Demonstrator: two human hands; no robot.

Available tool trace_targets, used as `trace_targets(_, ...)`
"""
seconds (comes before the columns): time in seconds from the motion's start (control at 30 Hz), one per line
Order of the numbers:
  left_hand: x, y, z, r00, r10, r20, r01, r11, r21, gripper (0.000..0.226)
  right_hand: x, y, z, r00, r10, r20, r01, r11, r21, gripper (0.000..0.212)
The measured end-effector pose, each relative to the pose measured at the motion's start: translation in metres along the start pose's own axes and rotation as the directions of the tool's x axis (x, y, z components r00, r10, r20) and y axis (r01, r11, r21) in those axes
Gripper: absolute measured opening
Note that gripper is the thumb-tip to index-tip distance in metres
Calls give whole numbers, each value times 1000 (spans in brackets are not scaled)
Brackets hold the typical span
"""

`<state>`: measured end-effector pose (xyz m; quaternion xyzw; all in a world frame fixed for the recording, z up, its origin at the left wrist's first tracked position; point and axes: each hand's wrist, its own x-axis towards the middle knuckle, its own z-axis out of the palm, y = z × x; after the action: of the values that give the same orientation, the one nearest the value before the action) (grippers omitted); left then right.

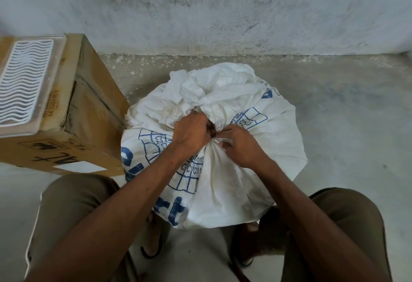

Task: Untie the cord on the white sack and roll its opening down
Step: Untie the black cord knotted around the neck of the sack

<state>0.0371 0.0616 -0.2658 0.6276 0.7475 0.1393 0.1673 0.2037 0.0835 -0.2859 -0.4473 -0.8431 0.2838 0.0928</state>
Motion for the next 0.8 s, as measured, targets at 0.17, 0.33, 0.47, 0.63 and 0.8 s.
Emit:
trace_targets(0.17, 8, 6, 2, 996, -78, 33, 81, 991, -109, 16, 0, -4, -2, 1000, 7, -30, -7, 1000, -6, 37)
trace_targets(0.33, 9, 3, 6, 995, -78, 61, 90, 969, -229, 16, -2, 0, -8, 998, 1, -67, 2, 999, 41, 23)
trace_targets(0.47, 6, -6, 9, 996, -53, 73, 70, 963, -262, 9, -5, 2, -7, 994, -39, -102, 47, 996, 81, 31)
trace_targets(0.63, 3, -4, 8, 998, -29, 58, 39, 986, -162, 14, -5, 1, -9, 994, -58, -94, 66, 994, 82, 27)
trace_targets(0.8, 6, 3, 9, 998, 5, 62, 2, 993, -122, 15, -2, 3, -5, 997, 19, -73, -13, 996, 86, 17)
